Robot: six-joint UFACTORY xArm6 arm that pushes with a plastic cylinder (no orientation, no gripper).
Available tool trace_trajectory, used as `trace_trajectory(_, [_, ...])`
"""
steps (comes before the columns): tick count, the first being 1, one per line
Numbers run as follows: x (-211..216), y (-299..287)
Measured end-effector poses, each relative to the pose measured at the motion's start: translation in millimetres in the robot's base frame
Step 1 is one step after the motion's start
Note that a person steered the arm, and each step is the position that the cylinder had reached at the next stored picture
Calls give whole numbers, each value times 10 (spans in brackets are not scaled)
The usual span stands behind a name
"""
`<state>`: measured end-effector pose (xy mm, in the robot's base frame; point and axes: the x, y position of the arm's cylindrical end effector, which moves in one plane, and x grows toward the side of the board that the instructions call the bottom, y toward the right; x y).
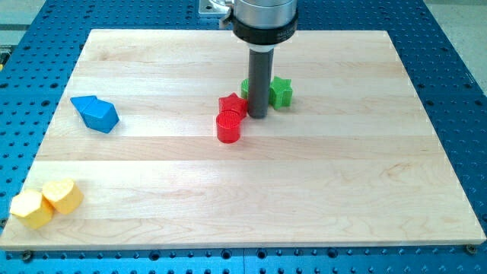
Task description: Slide the green star towards the center right
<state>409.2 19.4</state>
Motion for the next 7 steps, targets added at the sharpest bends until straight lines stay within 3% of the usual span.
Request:
trace_trajectory(2, [51,-388])
trace_trajectory(5, [-307,-436])
trace_trajectory(7, [-316,470])
